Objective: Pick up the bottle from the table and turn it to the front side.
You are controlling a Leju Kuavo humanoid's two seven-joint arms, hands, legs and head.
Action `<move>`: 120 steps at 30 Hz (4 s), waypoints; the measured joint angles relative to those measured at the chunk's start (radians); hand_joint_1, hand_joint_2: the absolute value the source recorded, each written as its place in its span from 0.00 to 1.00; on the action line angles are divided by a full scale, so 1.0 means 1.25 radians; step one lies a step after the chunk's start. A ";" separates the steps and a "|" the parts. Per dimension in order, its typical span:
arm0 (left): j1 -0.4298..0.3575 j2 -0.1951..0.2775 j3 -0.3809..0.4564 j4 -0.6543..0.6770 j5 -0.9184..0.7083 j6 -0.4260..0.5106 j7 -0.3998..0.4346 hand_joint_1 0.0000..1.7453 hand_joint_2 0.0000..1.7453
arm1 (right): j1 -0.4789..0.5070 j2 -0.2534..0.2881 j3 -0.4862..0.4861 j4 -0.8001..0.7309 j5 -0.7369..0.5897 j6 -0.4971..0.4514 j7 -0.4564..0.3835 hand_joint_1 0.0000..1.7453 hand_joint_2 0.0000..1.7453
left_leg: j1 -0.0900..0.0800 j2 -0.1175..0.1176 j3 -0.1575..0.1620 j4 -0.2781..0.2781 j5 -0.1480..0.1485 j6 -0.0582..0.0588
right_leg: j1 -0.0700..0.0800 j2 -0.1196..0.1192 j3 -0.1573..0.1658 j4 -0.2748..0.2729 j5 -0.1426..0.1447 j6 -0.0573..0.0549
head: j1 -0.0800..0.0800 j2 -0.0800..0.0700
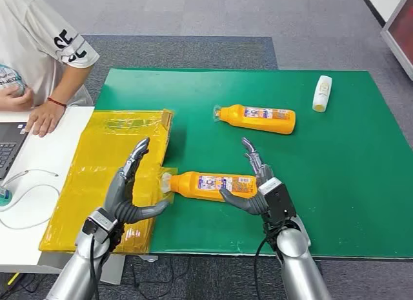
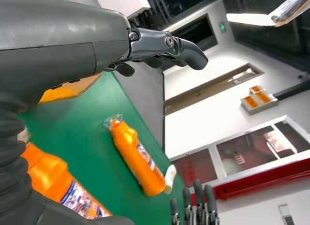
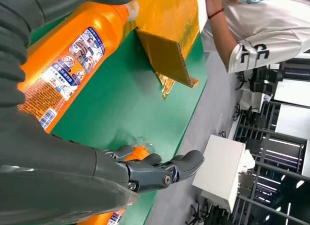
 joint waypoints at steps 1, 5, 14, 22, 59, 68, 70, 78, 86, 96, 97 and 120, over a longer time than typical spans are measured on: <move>0.000 0.001 0.000 0.002 0.000 -0.001 0.000 0.00 1.00 | 0.000 0.000 0.000 0.000 0.005 -0.003 -0.001 0.00 1.00 | 0.000 0.000 0.000 0.000 0.000 0.000 | 0.000 0.000 0.000 0.000 0.000 0.000 | 0.000 0.000; -0.001 0.005 0.000 0.013 0.001 -0.006 0.000 0.00 1.00 | -0.004 -0.006 0.015 0.001 0.082 -0.032 -0.004 0.00 1.00 | 0.000 0.000 0.000 0.000 0.000 0.000 | 0.000 0.000 0.000 0.000 0.000 0.000 | 0.000 0.000; -0.030 0.017 -0.004 0.053 0.028 -0.028 -0.003 0.00 1.00 | -0.136 -0.087 0.195 0.166 0.418 -0.120 0.121 0.00 1.00 | 0.000 0.000 0.000 0.000 0.001 0.000 | 0.000 0.000 0.000 0.000 0.001 0.001 | 0.000 0.000; -0.055 0.025 -0.026 0.087 0.057 -0.022 -0.003 0.00 1.00 | -0.300 -0.096 0.364 0.411 0.491 -0.115 0.182 0.00 1.00 | 0.000 0.000 0.000 0.000 0.003 0.001 | 0.000 0.000 0.000 0.000 0.002 0.001 | 0.000 0.000; -0.056 0.065 -0.015 0.086 0.124 -0.028 -0.003 0.00 1.00 | -0.501 -0.092 0.520 0.636 0.495 0.029 0.284 1.00 1.00 | 0.000 0.000 0.000 0.000 0.002 0.001 | 0.000 0.000 0.000 0.000 0.002 0.001 | 0.000 0.000; -0.042 0.067 0.000 0.065 0.115 -0.035 -0.003 0.00 1.00 | -0.482 -0.104 0.511 0.615 0.420 -0.024 0.262 1.00 1.00 | 0.000 0.000 0.000 0.000 0.002 0.001 | 0.000 0.000 0.000 0.000 0.002 0.001 | 0.000 0.000; -0.041 0.067 0.001 0.064 0.115 -0.035 -0.003 0.00 1.00 | -0.480 -0.106 0.511 0.612 0.414 -0.026 0.260 1.00 1.00 | 0.000 0.000 0.000 0.000 0.002 0.001 | 0.000 0.000 0.000 0.000 0.002 0.001 | 0.000 0.000; -0.030 0.068 0.009 0.052 0.102 -0.029 -0.003 0.00 1.00 | -0.408 -0.141 0.426 0.547 0.237 -0.049 0.165 1.00 1.00 | 0.000 0.000 0.000 0.000 0.002 0.001 | 0.000 -0.001 0.000 0.000 0.002 0.001 | 0.000 0.000; -0.021 0.068 0.021 0.050 0.099 -0.028 -0.003 0.00 1.00 | -0.253 -0.168 0.215 0.411 -0.056 0.047 0.005 1.00 1.00 | 0.000 -0.002 -0.002 0.000 0.002 0.001 | 0.000 -0.002 -0.001 0.000 0.001 0.001 | 0.000 0.000; -0.002 0.071 0.069 0.058 0.158 -0.116 -0.003 0.00 1.00 | -0.140 -0.158 0.059 0.276 -0.123 0.114 0.000 1.00 1.00 | 0.000 -0.002 -0.002 0.000 0.001 0.001 | 0.000 -0.002 -0.001 0.000 0.001 0.001 | 0.000 0.000; -0.003 0.077 0.072 0.067 0.176 -0.157 -0.003 0.00 1.00 | -0.136 -0.155 0.057 0.267 -0.119 0.120 -0.002 1.00 1.00 | 0.000 -0.002 -0.002 0.000 0.001 0.001 | 0.000 -0.002 -0.001 0.000 0.001 0.001 | 0.000 0.000; -0.160 0.159 0.023 0.280 0.285 -0.396 -0.003 0.00 1.00 | -0.135 -0.074 0.246 0.156 0.100 -0.044 -0.002 1.00 1.00 | 0.000 -0.002 -0.003 0.000 0.002 0.000 | 0.000 -0.002 -0.002 0.000 0.001 0.001 | 0.000 0.000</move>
